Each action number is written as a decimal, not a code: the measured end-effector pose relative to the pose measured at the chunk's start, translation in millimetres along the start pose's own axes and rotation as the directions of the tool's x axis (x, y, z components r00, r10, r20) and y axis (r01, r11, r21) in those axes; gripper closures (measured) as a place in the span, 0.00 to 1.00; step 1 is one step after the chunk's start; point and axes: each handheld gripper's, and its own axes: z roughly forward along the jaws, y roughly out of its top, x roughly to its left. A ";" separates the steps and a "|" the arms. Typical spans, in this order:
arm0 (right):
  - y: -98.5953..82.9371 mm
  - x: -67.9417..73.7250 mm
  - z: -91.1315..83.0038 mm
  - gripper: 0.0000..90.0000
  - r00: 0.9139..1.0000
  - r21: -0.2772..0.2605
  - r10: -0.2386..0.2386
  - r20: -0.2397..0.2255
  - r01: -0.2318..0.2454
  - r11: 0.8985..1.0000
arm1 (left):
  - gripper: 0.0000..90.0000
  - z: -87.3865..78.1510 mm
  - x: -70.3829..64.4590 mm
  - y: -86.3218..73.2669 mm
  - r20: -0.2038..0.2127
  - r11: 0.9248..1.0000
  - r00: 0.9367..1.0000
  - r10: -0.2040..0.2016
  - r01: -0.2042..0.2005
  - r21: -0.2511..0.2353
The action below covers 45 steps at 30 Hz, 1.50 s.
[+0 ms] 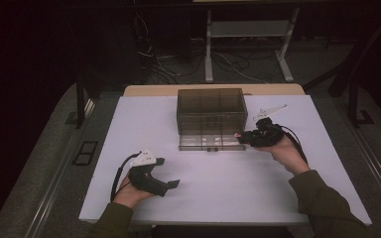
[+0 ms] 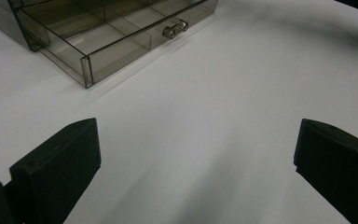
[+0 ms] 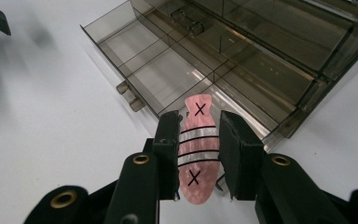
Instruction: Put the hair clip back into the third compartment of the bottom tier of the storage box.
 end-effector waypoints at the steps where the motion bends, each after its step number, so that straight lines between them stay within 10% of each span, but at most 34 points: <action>1: 0.6 -0.2 0.7 0.75 1.000 0.000 -0.002 0.000 0.002 1.000 | 0.00 0.1 -0.1 0.0 0.000 1.000 1.000 -0.001 0.001 0.000; 45: 18.0 -3.4 37.4 0.75 0.999 0.015 -0.028 0.030 0.027 1.000 | 0.00 1.0 -0.1 -0.1 0.000 1.000 1.000 -0.003 0.003 -0.001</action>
